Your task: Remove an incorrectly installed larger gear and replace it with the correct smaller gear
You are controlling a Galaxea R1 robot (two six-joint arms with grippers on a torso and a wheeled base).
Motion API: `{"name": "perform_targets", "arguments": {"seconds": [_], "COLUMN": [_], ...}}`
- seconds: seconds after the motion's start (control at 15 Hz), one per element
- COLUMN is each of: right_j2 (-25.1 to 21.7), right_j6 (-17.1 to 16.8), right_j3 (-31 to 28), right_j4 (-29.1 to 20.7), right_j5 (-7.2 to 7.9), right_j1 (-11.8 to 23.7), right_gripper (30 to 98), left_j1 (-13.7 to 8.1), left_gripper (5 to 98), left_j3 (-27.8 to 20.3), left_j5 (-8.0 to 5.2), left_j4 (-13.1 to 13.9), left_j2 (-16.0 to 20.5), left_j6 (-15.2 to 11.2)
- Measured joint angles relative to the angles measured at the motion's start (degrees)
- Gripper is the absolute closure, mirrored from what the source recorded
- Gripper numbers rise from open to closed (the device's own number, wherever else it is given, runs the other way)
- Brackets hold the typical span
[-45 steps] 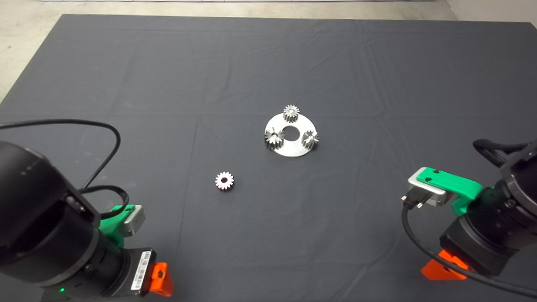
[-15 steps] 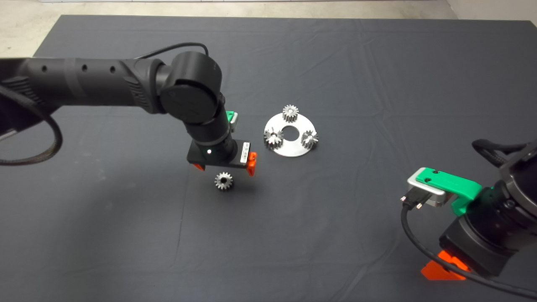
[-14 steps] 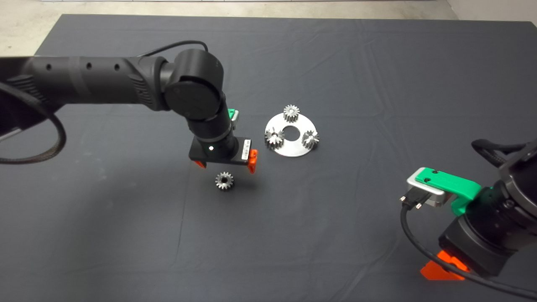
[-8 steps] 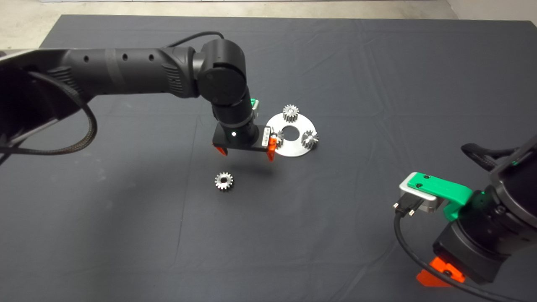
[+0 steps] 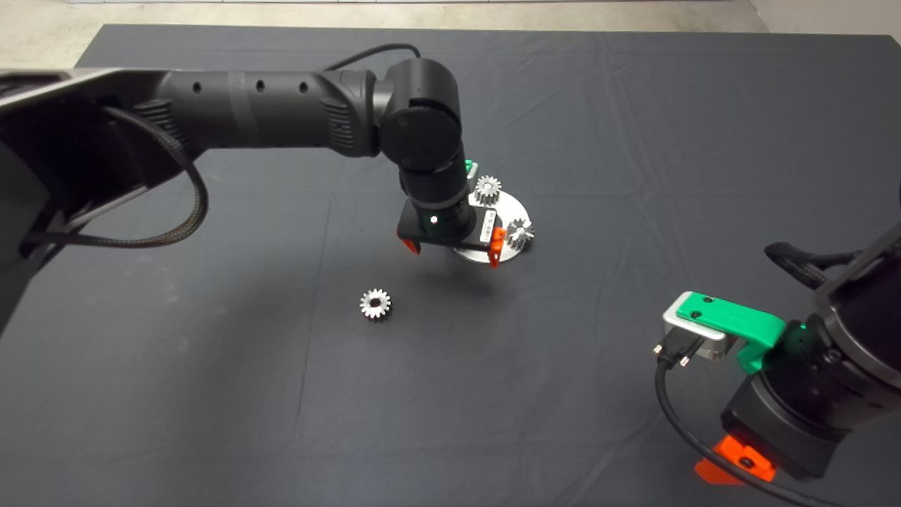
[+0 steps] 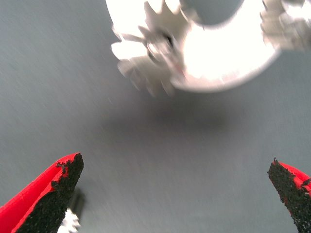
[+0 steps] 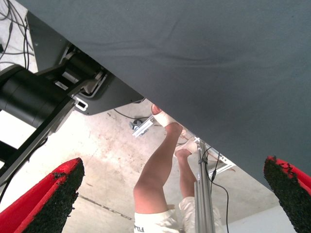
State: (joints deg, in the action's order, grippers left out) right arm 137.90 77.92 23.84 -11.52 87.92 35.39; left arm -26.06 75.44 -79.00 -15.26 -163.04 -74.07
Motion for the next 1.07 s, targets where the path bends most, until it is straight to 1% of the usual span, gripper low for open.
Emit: {"name": "perform_targets", "arguments": {"seconds": [0.2, 0.33, 0.47, 0.53, 0.67, 0.87, 1.07], "right_j2": [-0.65, -2.69, -3.63, -3.61, -3.47, -3.47, -3.50], "right_j6": [0.00, 0.00, 0.00, -0.02, -0.02, -0.02, -0.02], "right_j3": [0.05, 0.10, 0.07, -0.01, -0.06, -0.28, -0.39], "right_j4": [-0.02, -0.02, -0.02, -0.02, -0.04, -0.05, -0.07], "right_j5": [-0.26, -0.15, 0.11, 0.00, -0.04, -0.05, -0.05], "right_j1": [0.00, 0.00, -0.02, -0.02, -0.15, -0.15, -0.15], "right_gripper": [30.8, 30.8, 30.8, 30.8, 30.8, 30.8, 30.8], "left_j1": [0.00, 0.00, 0.00, 0.00, 0.00, -0.01, 0.00], "left_gripper": [5.4, 5.4, 5.4, 5.4, 5.4, 5.4, 5.4], "left_j3": [2.51, 4.31, 6.54, 7.90, 9.51, 9.64, 12.01], "left_j5": [-0.02, 0.05, 0.68, 0.92, 1.00, 1.10, 1.46], "left_j4": [0.00, 0.00, 0.02, 0.00, -0.04, 0.00, 0.02], "left_j2": [-0.72, -1.38, -1.97, -2.49, -2.51, -2.68, -2.82], "left_j6": [1.50, 2.80, 3.51, 3.76, 4.01, 4.06, 4.09]}}
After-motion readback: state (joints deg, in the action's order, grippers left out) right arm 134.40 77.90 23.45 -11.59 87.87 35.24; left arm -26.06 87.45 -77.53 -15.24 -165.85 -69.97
